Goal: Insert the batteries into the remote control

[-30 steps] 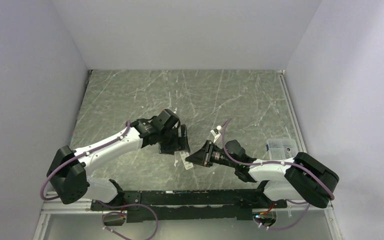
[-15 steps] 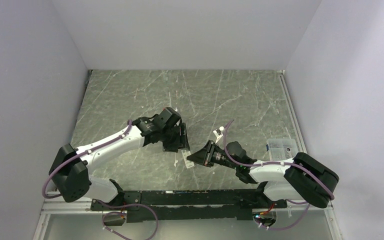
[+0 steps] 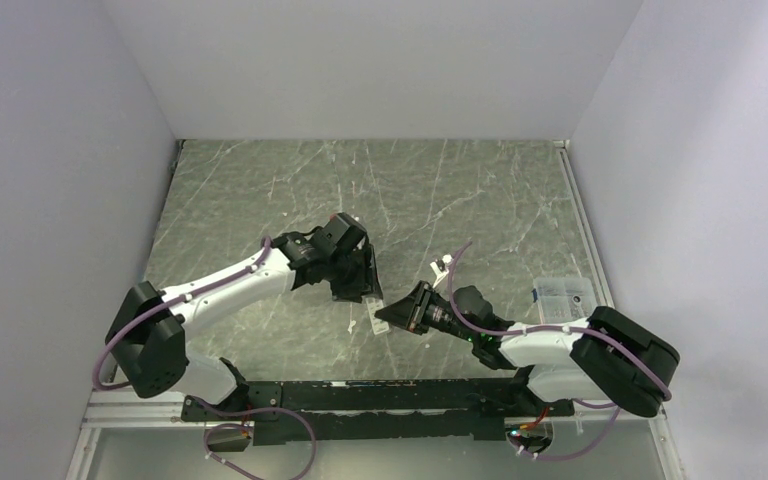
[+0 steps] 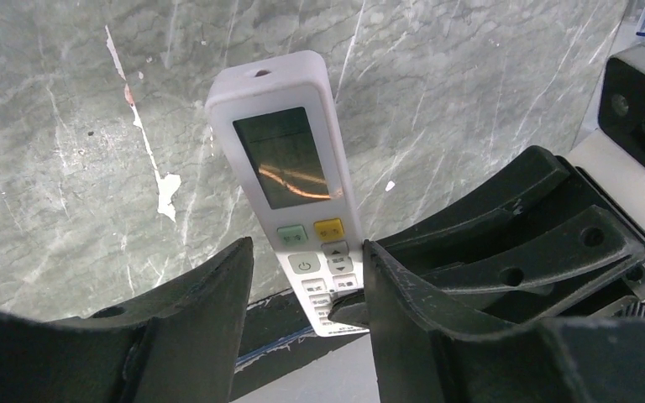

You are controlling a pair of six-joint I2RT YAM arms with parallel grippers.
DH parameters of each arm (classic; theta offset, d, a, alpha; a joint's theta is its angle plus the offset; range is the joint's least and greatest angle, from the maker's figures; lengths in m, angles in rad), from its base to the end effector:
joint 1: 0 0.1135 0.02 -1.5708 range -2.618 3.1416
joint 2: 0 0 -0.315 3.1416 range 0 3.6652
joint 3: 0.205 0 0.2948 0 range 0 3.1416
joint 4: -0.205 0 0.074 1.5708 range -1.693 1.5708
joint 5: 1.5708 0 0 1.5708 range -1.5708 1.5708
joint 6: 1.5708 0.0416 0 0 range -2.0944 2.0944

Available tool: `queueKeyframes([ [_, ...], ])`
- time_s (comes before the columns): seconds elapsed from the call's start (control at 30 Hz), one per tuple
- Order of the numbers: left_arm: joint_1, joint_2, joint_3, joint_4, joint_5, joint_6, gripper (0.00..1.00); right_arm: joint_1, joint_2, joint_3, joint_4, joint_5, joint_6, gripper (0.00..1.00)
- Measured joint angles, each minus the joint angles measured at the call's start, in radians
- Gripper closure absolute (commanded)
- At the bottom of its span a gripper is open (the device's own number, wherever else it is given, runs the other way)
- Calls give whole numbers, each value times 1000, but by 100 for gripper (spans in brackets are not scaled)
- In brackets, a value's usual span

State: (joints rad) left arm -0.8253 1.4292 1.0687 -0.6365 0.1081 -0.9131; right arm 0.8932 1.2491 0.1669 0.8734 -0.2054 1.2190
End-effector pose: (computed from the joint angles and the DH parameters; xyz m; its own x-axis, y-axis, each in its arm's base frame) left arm 0.2202 -0.2451 0.2828 -0.9578 -0.1224 -0.2601 0.0200 0.8743 -0.4850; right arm 0.1320 0.1776 0.1619 -0.8782 0.3746 -0.2974 -0.1839 0.3095 0.9329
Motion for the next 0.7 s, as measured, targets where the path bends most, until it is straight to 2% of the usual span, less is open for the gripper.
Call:
queueKeyframes([
  [0.43,0,29,5,19,6,-37,48,30,-23,0,-15,59,-14,100],
  [0.7,-1,29,5,34,8,-69,64,45,-32,0,-19,93,-15,100],
])
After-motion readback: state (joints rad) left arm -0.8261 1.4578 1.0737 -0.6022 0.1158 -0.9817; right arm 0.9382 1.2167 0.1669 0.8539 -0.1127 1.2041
